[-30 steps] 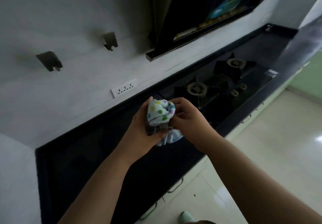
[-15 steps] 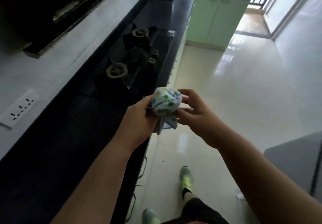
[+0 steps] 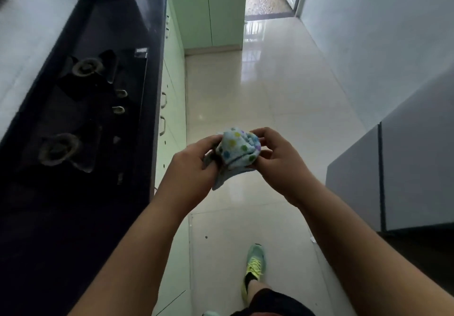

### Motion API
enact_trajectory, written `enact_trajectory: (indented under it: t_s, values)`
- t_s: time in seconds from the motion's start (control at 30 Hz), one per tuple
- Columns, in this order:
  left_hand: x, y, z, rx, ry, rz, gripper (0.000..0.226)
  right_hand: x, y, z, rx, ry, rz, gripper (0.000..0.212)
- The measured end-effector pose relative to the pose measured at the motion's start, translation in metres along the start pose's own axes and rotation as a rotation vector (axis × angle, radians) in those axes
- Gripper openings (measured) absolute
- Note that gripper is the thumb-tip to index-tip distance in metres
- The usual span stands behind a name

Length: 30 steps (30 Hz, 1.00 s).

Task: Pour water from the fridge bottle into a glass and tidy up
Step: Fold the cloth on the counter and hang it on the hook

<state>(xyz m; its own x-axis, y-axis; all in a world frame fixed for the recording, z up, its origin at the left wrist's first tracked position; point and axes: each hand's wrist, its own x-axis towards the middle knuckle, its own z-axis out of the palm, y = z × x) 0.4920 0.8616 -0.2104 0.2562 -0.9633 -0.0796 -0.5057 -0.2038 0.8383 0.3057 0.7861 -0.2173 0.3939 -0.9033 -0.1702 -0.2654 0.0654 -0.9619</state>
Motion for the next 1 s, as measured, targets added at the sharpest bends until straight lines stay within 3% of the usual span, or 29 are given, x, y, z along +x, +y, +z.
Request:
enact_trajectory:
  t_s: [0.6, 1.0]
  values:
    - [0.18, 0.056, 0.05, 0.025, 0.003, 0.037, 0.046, 0.167, -0.022, -0.115, -0.191, 0.001, -0.062, 0.026]
    - [0.403, 0.051, 0.036, 0.022, -0.063, 0.061, 0.043, 0.367, -0.048, -0.136, -0.257, 0.057, -0.011, 0.027]
